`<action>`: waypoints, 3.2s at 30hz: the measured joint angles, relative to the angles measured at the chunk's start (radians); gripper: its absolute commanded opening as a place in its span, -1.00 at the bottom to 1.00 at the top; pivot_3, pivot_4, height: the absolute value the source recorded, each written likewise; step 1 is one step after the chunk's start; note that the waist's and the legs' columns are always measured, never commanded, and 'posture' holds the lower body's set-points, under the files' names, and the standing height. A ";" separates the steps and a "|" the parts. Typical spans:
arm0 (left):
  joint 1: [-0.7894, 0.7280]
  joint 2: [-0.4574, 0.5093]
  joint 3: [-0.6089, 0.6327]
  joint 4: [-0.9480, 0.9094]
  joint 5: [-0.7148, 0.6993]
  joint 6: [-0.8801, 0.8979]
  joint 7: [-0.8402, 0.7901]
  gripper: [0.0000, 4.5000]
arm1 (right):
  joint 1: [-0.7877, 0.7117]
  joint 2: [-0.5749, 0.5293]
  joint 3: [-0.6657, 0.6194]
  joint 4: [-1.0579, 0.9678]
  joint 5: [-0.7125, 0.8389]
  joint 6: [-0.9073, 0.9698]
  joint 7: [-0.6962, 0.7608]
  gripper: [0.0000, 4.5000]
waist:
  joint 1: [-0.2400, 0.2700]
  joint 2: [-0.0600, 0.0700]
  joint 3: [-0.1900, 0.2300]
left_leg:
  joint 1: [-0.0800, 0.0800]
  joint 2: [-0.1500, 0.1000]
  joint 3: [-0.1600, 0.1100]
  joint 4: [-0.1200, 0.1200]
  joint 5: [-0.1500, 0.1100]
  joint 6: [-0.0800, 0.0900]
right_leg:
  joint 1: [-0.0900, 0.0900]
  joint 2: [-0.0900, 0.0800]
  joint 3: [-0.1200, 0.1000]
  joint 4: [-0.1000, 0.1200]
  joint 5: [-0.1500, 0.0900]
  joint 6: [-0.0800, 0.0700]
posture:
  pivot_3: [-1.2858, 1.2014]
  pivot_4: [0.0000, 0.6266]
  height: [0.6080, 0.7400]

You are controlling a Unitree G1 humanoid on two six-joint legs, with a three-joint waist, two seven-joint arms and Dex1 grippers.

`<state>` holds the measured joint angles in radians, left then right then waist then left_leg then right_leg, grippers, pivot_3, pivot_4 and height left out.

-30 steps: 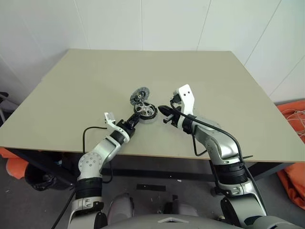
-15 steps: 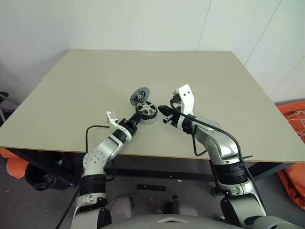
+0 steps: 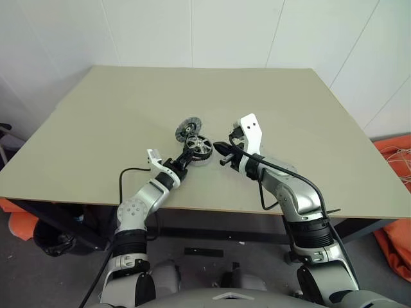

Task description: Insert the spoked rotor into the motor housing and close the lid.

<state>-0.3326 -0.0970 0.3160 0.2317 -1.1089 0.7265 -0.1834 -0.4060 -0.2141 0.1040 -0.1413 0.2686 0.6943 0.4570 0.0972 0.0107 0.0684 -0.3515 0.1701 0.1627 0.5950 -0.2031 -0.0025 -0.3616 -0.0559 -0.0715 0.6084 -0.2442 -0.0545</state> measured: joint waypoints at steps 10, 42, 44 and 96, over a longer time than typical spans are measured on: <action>-0.005 -0.007 0.004 0.000 0.014 0.011 0.000 -0.83 | 0.000 0.000 0.000 0.000 0.000 0.000 -0.001 -1.00 | 0.000 0.000 0.000 | 0.000 0.000 0.000 0.000 0.000 0.000 | 0.000 0.000 0.000 0.000 0.000 0.000 | 0.03 -1.00 1.00; 0.067 0.015 0.036 -0.261 -0.071 0.072 0.103 0.72 | 0.000 0.002 0.000 0.000 0.001 -0.001 -0.006 -1.00 | -0.001 0.000 0.000 | -0.003 0.000 0.000 -0.001 0.000 0.001 | -0.003 0.000 0.000 -0.001 0.002 -0.004 | 0.03 -1.00 1.00; 0.081 0.025 0.034 -0.290 -0.078 0.078 0.114 0.72 | 0.000 0.004 0.001 0.000 0.001 -0.001 -0.006 -1.00 | -0.001 0.000 0.000 | -0.003 0.000 0.000 -0.001 0.000 0.001 | -0.002 0.000 0.000 -0.001 0.001 -0.003 | 0.03 -1.00 1.00; 0.215 0.165 -0.259 -0.316 0.745 -0.527 -0.061 -0.99 | -0.191 0.105 0.126 0.511 -0.192 -0.244 0.060 -1.00 | -0.005 0.000 0.000 | -0.004 0.000 0.000 -0.001 0.000 0.000 | -0.004 0.000 0.000 0.000 0.003 -0.006 | 0.03 -1.00 1.00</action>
<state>-0.1171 0.0677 0.0567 -0.0845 -0.3642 0.1990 -0.2446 -0.5967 -0.1089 0.2301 0.3696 0.0763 0.4501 0.5168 0.0924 0.0107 0.0686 -0.3552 0.1705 0.1629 0.5943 -0.2032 -0.0023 -0.3656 -0.0559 -0.0716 0.6087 -0.2410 -0.0604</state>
